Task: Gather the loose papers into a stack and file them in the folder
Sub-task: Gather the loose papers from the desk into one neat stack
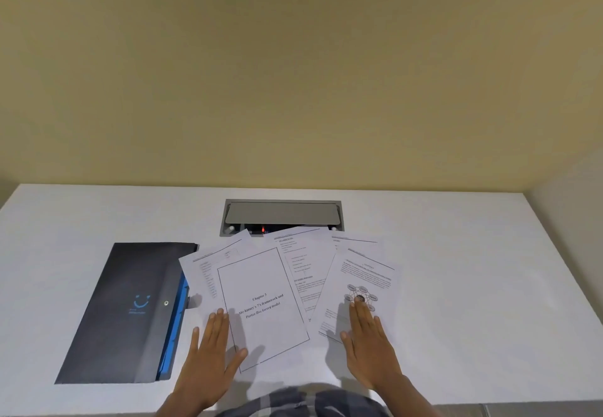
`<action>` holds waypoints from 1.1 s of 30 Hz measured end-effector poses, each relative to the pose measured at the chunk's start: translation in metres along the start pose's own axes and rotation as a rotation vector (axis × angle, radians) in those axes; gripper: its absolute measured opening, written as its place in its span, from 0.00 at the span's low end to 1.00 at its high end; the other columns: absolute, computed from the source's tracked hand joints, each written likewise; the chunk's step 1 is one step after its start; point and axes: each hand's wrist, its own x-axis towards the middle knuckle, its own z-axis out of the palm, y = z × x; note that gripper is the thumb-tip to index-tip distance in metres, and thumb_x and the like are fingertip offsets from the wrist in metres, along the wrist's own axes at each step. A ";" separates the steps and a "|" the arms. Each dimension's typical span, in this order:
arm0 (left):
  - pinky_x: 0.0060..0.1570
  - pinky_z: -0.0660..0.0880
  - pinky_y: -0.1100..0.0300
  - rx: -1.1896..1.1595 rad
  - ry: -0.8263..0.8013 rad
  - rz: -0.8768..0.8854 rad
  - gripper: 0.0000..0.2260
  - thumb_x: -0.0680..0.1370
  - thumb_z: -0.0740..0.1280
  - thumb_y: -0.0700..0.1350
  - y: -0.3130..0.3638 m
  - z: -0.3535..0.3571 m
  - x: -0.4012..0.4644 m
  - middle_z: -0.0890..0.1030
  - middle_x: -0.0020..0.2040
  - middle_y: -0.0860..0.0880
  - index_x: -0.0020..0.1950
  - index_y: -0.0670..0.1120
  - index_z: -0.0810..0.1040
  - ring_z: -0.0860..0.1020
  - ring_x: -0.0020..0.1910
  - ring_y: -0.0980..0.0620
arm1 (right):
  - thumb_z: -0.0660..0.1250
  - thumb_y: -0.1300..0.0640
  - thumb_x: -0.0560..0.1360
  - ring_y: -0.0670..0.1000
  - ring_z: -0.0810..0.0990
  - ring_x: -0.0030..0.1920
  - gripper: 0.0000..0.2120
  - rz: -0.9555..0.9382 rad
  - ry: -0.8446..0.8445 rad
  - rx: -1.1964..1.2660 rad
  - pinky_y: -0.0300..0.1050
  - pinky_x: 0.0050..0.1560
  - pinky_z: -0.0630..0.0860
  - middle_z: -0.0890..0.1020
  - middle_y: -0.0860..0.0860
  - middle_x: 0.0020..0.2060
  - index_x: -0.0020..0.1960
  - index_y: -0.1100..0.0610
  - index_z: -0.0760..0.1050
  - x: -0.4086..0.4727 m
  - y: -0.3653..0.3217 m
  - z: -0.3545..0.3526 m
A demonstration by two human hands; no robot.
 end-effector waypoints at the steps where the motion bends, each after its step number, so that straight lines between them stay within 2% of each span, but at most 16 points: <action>1: 0.80 0.33 0.44 -0.001 -0.017 0.000 0.54 0.66 0.25 0.78 0.000 0.003 -0.001 0.29 0.82 0.48 0.80 0.42 0.29 0.30 0.81 0.47 | 0.43 0.42 0.87 0.51 0.40 0.87 0.35 0.004 -0.022 -0.002 0.51 0.86 0.43 0.37 0.50 0.86 0.86 0.57 0.36 -0.001 0.001 0.002; 4: 0.78 0.31 0.43 0.004 -0.059 -0.004 0.55 0.63 0.25 0.79 0.002 0.008 0.000 0.27 0.80 0.48 0.78 0.42 0.26 0.30 0.80 0.47 | 0.42 0.42 0.87 0.52 0.40 0.87 0.34 0.013 -0.065 0.001 0.53 0.86 0.43 0.38 0.51 0.86 0.86 0.57 0.36 -0.005 0.005 0.005; 6: 0.78 0.32 0.44 0.000 -0.091 -0.013 0.56 0.63 0.26 0.80 0.002 0.007 0.000 0.29 0.81 0.49 0.81 0.44 0.29 0.34 0.83 0.46 | 0.41 0.42 0.87 0.52 0.40 0.87 0.34 0.018 -0.097 -0.010 0.54 0.86 0.43 0.37 0.51 0.86 0.86 0.57 0.36 -0.004 0.009 0.005; 8: 0.79 0.36 0.45 -0.018 -0.107 -0.029 0.50 0.72 0.37 0.79 0.004 0.001 0.002 0.40 0.85 0.51 0.85 0.49 0.38 0.46 0.86 0.44 | 0.43 0.43 0.88 0.52 0.41 0.87 0.33 0.010 -0.113 -0.001 0.56 0.86 0.43 0.40 0.51 0.87 0.87 0.57 0.38 -0.003 0.013 0.002; 9: 0.81 0.42 0.44 -0.046 -0.074 -0.036 0.43 0.77 0.46 0.74 0.005 -0.002 0.004 0.50 0.86 0.51 0.86 0.51 0.44 0.54 0.85 0.42 | 0.44 0.44 0.88 0.53 0.43 0.87 0.32 -0.002 -0.107 0.028 0.56 0.86 0.44 0.44 0.51 0.87 0.87 0.56 0.41 -0.001 0.014 -0.002; 10: 0.81 0.50 0.43 -0.081 -0.021 -0.048 0.38 0.81 0.52 0.69 0.006 -0.007 0.006 0.62 0.84 0.52 0.86 0.52 0.50 0.64 0.82 0.42 | 0.47 0.45 0.88 0.53 0.48 0.87 0.31 -0.014 -0.087 0.065 0.57 0.86 0.47 0.50 0.51 0.87 0.87 0.56 0.46 0.001 0.016 -0.009; 12: 0.75 0.70 0.47 -0.141 0.073 -0.078 0.32 0.81 0.54 0.65 0.007 -0.021 0.012 0.78 0.74 0.56 0.84 0.54 0.60 0.80 0.71 0.47 | 0.56 0.49 0.88 0.57 0.66 0.83 0.27 -0.027 0.015 0.133 0.56 0.82 0.61 0.68 0.52 0.83 0.84 0.57 0.62 0.008 0.018 -0.026; 14: 0.61 0.82 0.53 -0.189 0.143 -0.098 0.29 0.81 0.54 0.64 0.006 -0.033 0.022 0.83 0.68 0.56 0.81 0.54 0.66 0.86 0.60 0.49 | 0.67 0.56 0.84 0.60 0.82 0.69 0.20 0.023 0.154 0.223 0.55 0.69 0.78 0.83 0.55 0.70 0.76 0.57 0.75 0.020 0.020 -0.042; 15: 0.55 0.84 0.54 -0.229 0.174 -0.105 0.29 0.81 0.55 0.63 0.005 -0.038 0.029 0.84 0.67 0.55 0.79 0.53 0.68 0.86 0.58 0.49 | 0.69 0.59 0.83 0.61 0.84 0.65 0.20 0.080 0.204 0.281 0.55 0.64 0.81 0.86 0.56 0.65 0.74 0.58 0.77 0.026 0.020 -0.049; 18: 0.48 0.84 0.49 -0.455 0.199 -0.163 0.25 0.82 0.66 0.56 0.005 -0.053 0.054 0.81 0.69 0.47 0.78 0.50 0.69 0.83 0.62 0.42 | 0.75 0.59 0.79 0.61 0.77 0.71 0.30 0.259 0.227 0.411 0.57 0.68 0.77 0.84 0.57 0.65 0.79 0.61 0.71 0.046 0.027 -0.069; 20: 0.52 0.83 0.44 -0.568 0.203 -0.151 0.30 0.79 0.74 0.51 0.005 -0.063 0.069 0.73 0.73 0.42 0.77 0.48 0.67 0.77 0.68 0.38 | 0.78 0.55 0.76 0.62 0.70 0.77 0.38 0.330 0.171 0.404 0.59 0.73 0.73 0.78 0.59 0.71 0.81 0.62 0.67 0.057 0.035 -0.081; 23: 0.66 0.75 0.37 -0.515 0.222 -0.121 0.41 0.72 0.80 0.53 -0.004 -0.068 0.091 0.66 0.76 0.41 0.78 0.47 0.62 0.68 0.75 0.38 | 0.83 0.48 0.68 0.64 0.68 0.77 0.48 0.370 0.088 0.332 0.62 0.72 0.74 0.73 0.60 0.74 0.79 0.64 0.64 0.074 0.048 -0.092; 26: 0.76 0.64 0.35 -0.383 0.163 -0.154 0.53 0.69 0.79 0.62 -0.009 -0.070 0.107 0.56 0.83 0.41 0.83 0.45 0.53 0.57 0.82 0.38 | 0.86 0.43 0.63 0.64 0.68 0.77 0.56 0.378 0.073 0.272 0.61 0.76 0.69 0.72 0.61 0.74 0.79 0.66 0.62 0.090 0.062 -0.098; 29: 0.78 0.57 0.34 -0.280 0.151 -0.164 0.59 0.68 0.77 0.68 -0.010 -0.070 0.116 0.52 0.85 0.42 0.85 0.44 0.48 0.53 0.84 0.39 | 0.87 0.40 0.61 0.64 0.64 0.80 0.64 0.424 0.043 0.286 0.61 0.80 0.64 0.69 0.62 0.77 0.81 0.67 0.57 0.104 0.070 -0.100; 31: 0.79 0.55 0.33 -0.274 0.147 -0.156 0.60 0.67 0.78 0.67 -0.009 -0.071 0.121 0.51 0.86 0.41 0.85 0.44 0.48 0.51 0.85 0.39 | 0.88 0.41 0.61 0.64 0.59 0.82 0.68 0.437 0.025 0.291 0.60 0.82 0.63 0.63 0.61 0.81 0.84 0.66 0.50 0.108 0.071 -0.100; 33: 0.80 0.55 0.32 -0.253 0.139 -0.150 0.61 0.66 0.81 0.64 -0.006 -0.069 0.124 0.52 0.86 0.41 0.85 0.44 0.48 0.51 0.85 0.38 | 0.88 0.44 0.61 0.65 0.60 0.81 0.68 0.411 0.023 0.253 0.62 0.79 0.66 0.63 0.60 0.80 0.84 0.65 0.49 0.109 0.070 -0.097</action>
